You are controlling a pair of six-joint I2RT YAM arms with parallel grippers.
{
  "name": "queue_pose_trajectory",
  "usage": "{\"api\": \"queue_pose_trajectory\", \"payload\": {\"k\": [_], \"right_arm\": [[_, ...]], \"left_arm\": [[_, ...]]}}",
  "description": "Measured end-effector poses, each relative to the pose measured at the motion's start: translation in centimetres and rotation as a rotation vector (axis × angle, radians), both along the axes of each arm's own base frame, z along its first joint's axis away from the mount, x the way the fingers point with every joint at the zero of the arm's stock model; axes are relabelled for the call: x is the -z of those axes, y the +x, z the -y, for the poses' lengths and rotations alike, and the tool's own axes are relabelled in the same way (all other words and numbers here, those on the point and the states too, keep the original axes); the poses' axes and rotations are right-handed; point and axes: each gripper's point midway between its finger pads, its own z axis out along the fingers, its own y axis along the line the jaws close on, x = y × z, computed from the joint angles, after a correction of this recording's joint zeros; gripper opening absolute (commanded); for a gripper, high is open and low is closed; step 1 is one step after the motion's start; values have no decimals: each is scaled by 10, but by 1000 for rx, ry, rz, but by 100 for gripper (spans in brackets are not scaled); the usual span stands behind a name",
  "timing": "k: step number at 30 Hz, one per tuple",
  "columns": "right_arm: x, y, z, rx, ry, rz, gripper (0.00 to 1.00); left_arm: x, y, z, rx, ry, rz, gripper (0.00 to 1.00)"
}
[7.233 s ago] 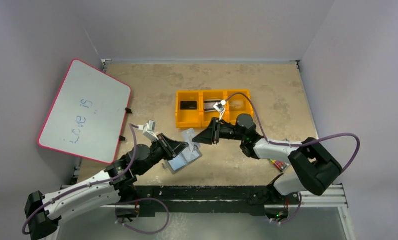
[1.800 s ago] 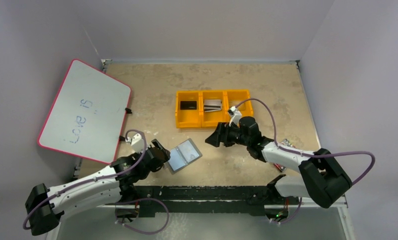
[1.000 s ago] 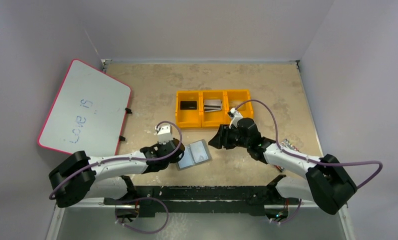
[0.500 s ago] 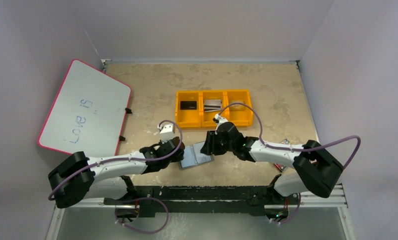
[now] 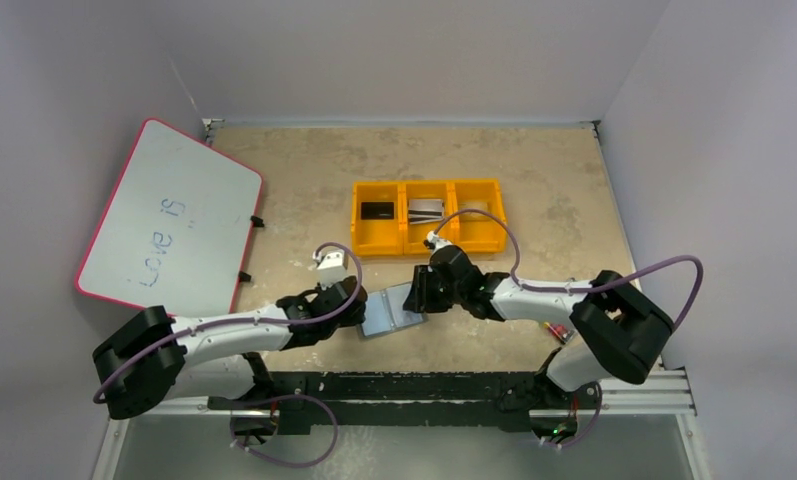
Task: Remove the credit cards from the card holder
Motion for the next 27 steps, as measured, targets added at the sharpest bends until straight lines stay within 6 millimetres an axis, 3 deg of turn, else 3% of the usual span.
{"api": "queue_pose_trajectory", "payload": {"k": [8,11,13,27], "right_arm": [[2,4,-6,3,6,-8,39],[1,6,-11,-3,18,-3,35],[2,6,-12,-3,16,-3,28],[-7,6,-16,-27,-10,10,35]], "left_arm": [[12,-3,-1,17,27,-24,20],[12,0,3,16,27,-18,19],[12,1,4,15,22,-14,19],[12,2,11,25,1,-17,17]]}}
